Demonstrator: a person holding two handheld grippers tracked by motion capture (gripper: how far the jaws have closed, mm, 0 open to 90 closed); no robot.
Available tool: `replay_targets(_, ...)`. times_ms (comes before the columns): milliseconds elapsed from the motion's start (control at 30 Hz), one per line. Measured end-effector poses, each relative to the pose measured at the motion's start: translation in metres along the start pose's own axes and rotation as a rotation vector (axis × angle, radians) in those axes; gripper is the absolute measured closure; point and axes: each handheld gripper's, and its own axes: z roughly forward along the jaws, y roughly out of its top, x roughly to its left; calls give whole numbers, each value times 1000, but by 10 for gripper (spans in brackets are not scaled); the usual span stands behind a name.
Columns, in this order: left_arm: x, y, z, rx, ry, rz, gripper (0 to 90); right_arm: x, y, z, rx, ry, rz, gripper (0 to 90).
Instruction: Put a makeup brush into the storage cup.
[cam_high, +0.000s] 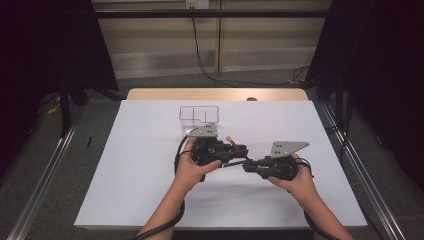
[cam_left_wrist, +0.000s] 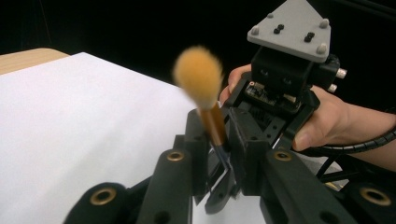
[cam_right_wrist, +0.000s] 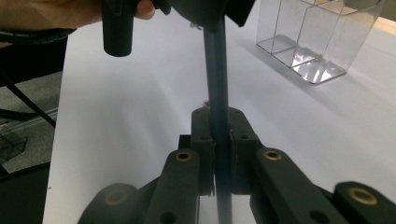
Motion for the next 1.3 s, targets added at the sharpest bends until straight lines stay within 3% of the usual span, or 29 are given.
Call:
replay_targets(267, -1, 1, 1, -2, -6, -4, 813, 1, 0, 6, 9, -5, 24, 830)
replay_targets(733, -4, 2, 4, -57, 1, 0, 827, 6, 3, 19, 0, 19, 53, 842)
replay_targets(967, -4, 2, 7, -86, 2, -7, 831, 6, 3, 22, -34, 25, 90, 839)
replay_targets(1300, -5, 2, 8, -92, 2, 2, 831, 7, 3, 24, -45, 24, 93, 836)
